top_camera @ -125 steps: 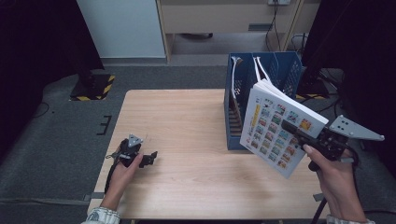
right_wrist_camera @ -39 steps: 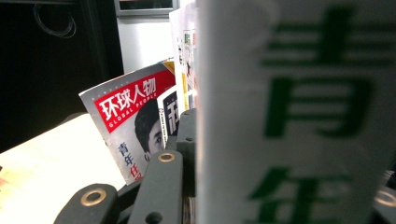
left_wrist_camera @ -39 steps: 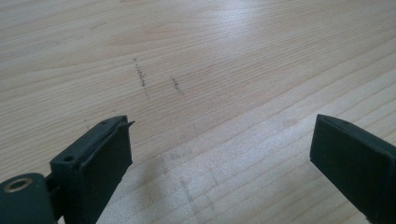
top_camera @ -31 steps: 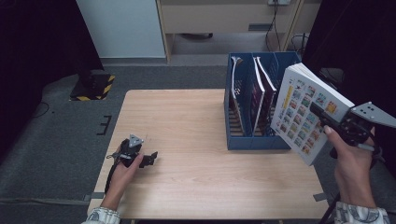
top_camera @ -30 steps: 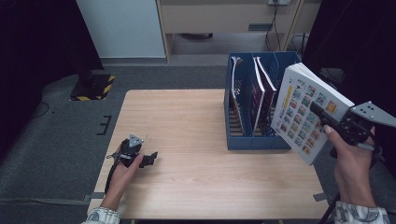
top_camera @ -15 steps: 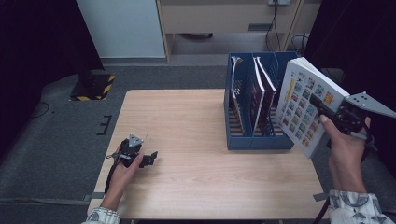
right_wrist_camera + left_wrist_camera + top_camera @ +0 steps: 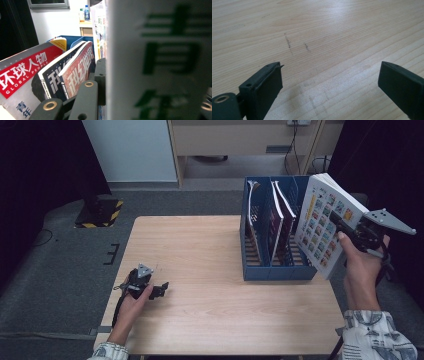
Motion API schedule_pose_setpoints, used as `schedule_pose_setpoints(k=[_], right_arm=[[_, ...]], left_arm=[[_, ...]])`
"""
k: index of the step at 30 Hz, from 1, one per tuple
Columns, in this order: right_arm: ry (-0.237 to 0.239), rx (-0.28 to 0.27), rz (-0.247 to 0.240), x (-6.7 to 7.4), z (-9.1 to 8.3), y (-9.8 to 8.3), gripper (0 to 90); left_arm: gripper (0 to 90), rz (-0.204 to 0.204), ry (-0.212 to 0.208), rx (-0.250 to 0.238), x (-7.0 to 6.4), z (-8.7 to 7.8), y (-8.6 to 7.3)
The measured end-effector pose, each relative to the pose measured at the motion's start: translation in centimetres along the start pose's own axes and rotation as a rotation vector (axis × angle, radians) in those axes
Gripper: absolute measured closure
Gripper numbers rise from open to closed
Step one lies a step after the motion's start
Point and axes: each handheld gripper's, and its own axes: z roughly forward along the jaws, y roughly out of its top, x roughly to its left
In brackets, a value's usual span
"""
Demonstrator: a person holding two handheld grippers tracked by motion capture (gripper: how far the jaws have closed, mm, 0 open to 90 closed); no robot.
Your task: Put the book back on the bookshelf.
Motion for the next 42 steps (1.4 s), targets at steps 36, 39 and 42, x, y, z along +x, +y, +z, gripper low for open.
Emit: schedule_pose_setpoints(k=[36,39,42], right_arm=[[-0.054,0.017,0.029,-0.1,4.4,0.3,73.8],[-0.058,0.017,0.035,-0.1,4.8,0.3,73.9],[-0.062,0.021,0.038,-0.2,5.1,0.4,73.9]], left_arm=[[5.1,0.002,0.008,0.007,0.0,0.2,-0.1],[5.1,0.002,0.008,0.007,0.0,0.1,-0.1],[5.1,0.003,0.008,0.008,0.1,0.1,-0.1]])
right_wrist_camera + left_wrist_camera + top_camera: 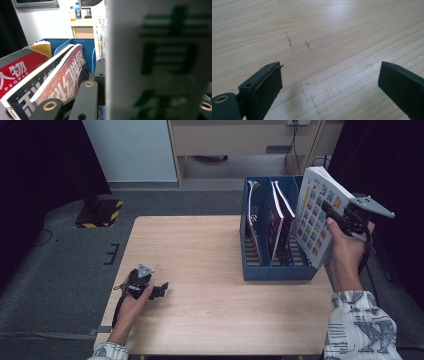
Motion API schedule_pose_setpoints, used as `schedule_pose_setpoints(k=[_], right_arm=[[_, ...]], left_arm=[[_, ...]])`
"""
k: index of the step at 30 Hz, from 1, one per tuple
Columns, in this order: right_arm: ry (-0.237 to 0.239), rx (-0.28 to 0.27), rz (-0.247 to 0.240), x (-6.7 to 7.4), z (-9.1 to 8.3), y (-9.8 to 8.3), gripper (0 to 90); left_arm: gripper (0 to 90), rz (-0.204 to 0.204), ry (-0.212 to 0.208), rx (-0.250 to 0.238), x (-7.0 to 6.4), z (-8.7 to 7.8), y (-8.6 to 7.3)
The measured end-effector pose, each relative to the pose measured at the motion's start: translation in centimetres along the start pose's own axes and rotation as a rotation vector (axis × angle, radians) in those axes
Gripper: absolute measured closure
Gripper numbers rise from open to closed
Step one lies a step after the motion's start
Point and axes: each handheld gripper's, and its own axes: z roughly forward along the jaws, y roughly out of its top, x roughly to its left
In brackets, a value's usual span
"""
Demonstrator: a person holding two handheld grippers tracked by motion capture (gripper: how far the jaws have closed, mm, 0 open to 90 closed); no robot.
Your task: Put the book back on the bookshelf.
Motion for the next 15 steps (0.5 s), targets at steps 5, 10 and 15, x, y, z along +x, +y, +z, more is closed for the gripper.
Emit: schedule_pose_setpoints(k=[5,10,15], right_arm=[[-0.009,-0.008,0.006,-0.1,0.4,0.2,73.8],[-0.022,-0.009,0.006,-0.1,0.8,0.3,73.9],[-0.022,-0.012,0.007,0.0,1.1,0.1,73.9]], left_arm=[[5.1,0.001,0.0,0.001,0.0,0.0,0.0],[5.1,0.001,0.001,-0.001,0.0,0.0,0.0],[5.1,0.002,0.0,-0.003,0.0,-0.1,0.0]])
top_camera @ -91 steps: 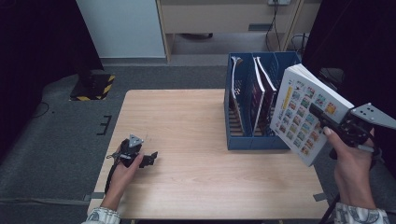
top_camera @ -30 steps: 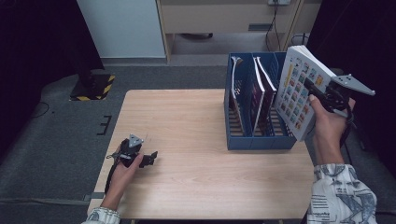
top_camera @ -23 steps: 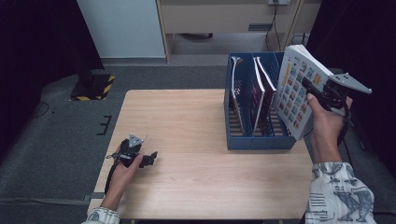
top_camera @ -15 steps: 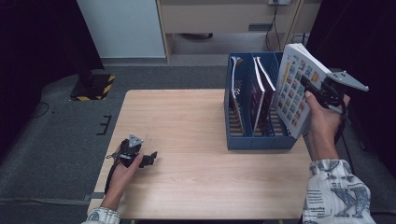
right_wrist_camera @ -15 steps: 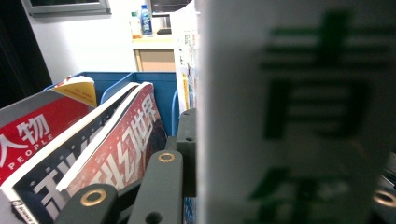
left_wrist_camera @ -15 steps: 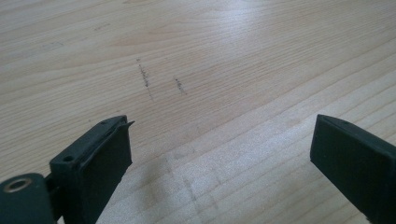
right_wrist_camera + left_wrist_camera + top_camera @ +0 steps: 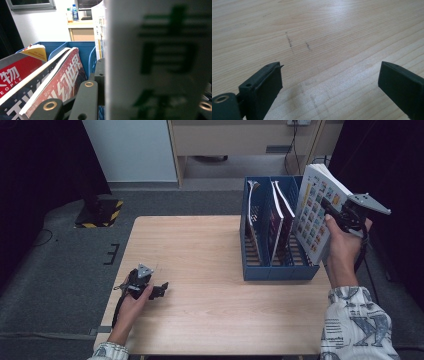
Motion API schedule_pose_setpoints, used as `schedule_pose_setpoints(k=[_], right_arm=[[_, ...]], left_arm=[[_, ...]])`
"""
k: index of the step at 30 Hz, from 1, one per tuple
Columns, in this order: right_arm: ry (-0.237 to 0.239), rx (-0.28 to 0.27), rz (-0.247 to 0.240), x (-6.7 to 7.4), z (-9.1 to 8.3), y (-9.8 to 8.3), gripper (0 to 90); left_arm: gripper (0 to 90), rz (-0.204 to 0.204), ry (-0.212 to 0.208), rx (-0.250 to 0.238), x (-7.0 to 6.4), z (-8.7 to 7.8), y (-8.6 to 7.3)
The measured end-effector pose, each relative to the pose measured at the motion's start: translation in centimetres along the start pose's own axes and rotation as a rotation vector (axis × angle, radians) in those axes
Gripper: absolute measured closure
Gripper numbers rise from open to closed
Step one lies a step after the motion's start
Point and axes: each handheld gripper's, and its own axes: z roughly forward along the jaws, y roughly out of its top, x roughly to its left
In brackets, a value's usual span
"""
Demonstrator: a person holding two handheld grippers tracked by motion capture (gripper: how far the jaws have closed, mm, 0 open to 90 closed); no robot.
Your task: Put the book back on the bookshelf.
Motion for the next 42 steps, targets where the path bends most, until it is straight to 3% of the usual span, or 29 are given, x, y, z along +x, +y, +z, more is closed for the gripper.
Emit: schedule_pose_setpoints(k=[13,19,42], right_arm=[[-0.017,-0.009,-0.008,0.6,1.4,-1.0,73.9],[-0.012,-0.012,0.007,0.6,2.0,-1.5,73.8],[-0.004,-0.028,-0.008,0.7,3.6,-3.1,73.8]], left_arm=[[5.2,0.0,0.005,-0.005,0.1,0.0,0.0],[5.2,0.001,0.008,0.0,0.1,0.1,0.0],[5.2,0.005,0.005,0.005,0.2,0.2,0.0]])
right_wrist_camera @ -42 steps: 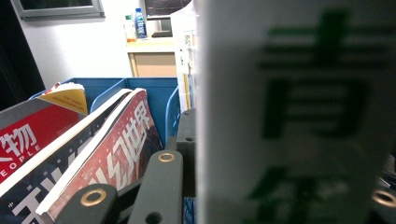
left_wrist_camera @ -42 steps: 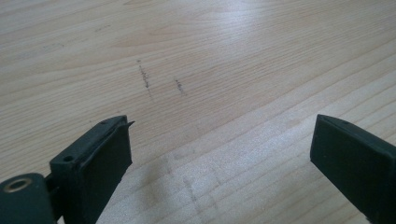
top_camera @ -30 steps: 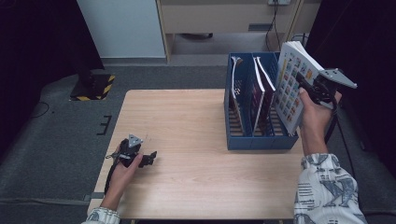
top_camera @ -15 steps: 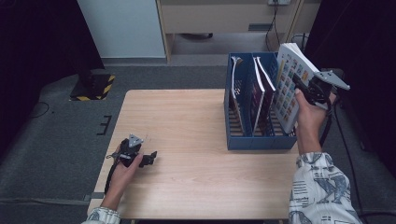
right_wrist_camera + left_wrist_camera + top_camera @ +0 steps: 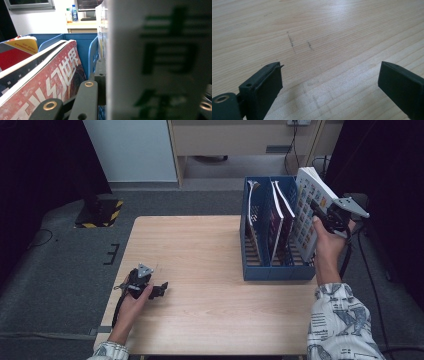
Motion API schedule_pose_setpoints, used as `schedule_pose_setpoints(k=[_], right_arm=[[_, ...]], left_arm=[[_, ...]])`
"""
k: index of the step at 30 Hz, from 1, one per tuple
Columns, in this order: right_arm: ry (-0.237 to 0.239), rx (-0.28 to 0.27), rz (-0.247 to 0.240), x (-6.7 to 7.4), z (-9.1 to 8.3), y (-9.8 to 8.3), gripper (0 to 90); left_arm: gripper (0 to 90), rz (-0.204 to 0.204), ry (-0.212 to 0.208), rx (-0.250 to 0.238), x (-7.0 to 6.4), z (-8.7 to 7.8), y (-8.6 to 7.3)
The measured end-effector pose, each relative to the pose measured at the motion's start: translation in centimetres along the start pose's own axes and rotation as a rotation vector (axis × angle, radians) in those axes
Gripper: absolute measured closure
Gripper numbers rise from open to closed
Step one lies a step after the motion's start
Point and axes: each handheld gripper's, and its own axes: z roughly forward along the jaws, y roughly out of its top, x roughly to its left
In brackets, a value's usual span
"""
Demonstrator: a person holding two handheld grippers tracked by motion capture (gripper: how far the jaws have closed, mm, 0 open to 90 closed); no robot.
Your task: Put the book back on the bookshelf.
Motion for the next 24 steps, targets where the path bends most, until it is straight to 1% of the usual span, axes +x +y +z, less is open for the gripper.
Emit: schedule_pose_setpoints(k=[7,10,12,16,24], right_arm=[[0.007,0.001,0.005,0.3,0.4,-0.9,73.8],[0.002,0.006,0.004,0.3,0.6,-1.2,73.8],[-0.01,-0.001,-0.005,0.4,0.6,-1.5,73.8],[-0.011,-0.006,-0.012,0.3,0.8,-1.9,73.8],[-0.009,-0.003,-0.003,0.3,1.1,-2.6,73.8]], left_arm=[[5.2,-0.002,0.0,-0.001,0.0,0.0,0.0],[5.3,-0.001,-0.001,-0.001,0.0,0.0,0.0],[5.4,0.0,0.001,0.0,0.0,0.0,0.0],[5.3,-0.003,-0.001,-0.002,0.0,-0.1,0.0],[5.4,-0.003,0.001,-0.002,0.0,-0.1,0.0]])
